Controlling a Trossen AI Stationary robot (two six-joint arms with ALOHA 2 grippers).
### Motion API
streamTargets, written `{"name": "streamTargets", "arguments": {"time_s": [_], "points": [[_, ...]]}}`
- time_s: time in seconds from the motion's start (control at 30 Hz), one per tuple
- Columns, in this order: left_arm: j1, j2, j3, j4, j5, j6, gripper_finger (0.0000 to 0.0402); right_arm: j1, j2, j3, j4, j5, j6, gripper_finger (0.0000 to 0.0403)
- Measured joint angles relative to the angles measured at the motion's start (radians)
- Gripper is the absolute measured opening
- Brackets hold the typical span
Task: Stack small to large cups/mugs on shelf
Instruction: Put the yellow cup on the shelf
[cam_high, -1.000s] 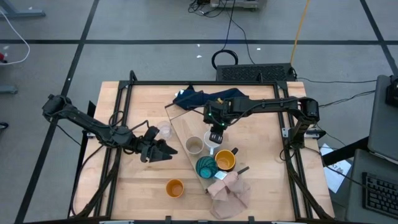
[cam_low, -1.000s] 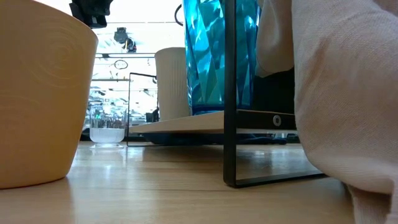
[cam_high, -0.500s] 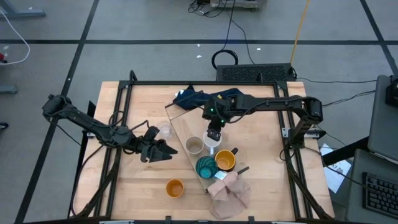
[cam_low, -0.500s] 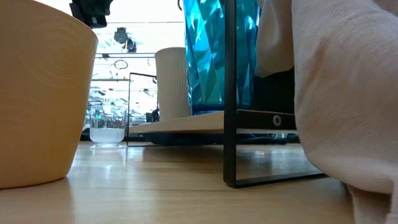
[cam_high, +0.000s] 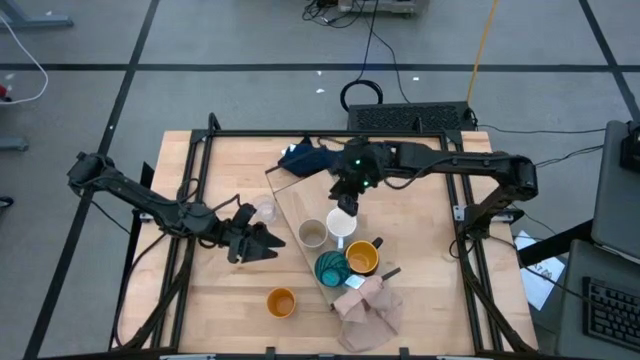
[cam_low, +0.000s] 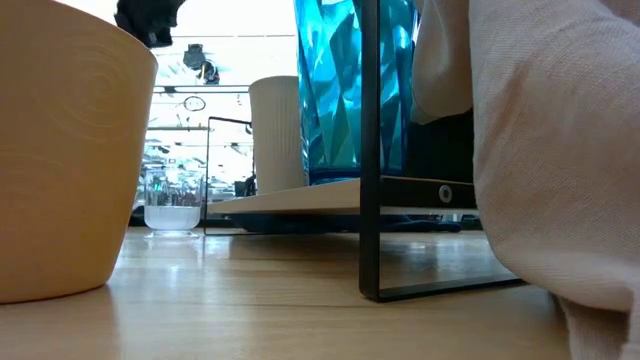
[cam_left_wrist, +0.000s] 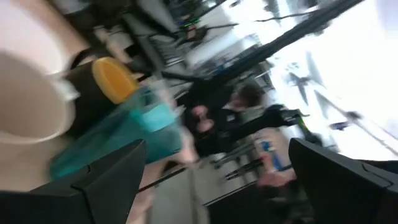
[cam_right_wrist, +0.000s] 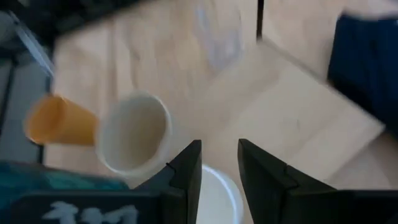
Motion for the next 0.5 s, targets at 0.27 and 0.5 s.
{"name": "streamTargets", "arguments": {"time_s": [0.27,0.5], "points": [[0.062,-0.105,0.000,-0.411,-0.007,-0.017,0.0392,-0.007,-0.103,0.000,0.130,0.061,0.021,0.0096],[0.126,-0.208,0.000,-0.718,0.064,-0.017,0.0392,-0.019,-0.168,0.000,0.139,0.172,0.004,0.0096]]}}
